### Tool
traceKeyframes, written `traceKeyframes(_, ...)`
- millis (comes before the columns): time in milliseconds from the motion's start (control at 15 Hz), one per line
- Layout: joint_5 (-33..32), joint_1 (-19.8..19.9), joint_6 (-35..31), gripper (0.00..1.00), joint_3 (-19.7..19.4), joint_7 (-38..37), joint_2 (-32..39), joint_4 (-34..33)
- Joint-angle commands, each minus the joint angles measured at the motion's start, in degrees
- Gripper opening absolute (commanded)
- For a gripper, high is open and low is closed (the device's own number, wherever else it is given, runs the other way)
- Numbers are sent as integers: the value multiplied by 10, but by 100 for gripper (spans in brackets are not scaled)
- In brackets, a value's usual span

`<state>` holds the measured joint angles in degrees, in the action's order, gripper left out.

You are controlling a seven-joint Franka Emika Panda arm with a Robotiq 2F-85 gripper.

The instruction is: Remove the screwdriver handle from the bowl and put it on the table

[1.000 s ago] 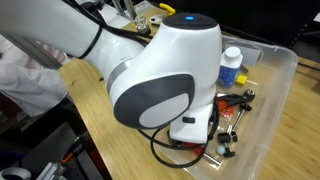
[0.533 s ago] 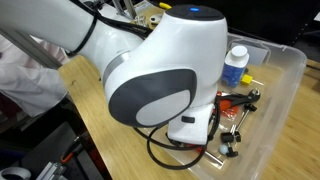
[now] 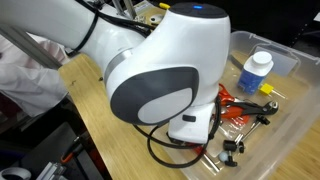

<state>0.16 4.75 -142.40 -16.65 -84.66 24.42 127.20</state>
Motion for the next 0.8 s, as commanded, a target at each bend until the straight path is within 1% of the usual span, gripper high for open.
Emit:
traceKeyframes(0, 31, 12, -22, 7, 12, 6, 26, -13)
traceKeyframes(467, 41, 14, -24, 7, 9, 7, 25, -16)
traceKeyframes(733, 23, 4, -14, 7, 0, 1, 6, -10)
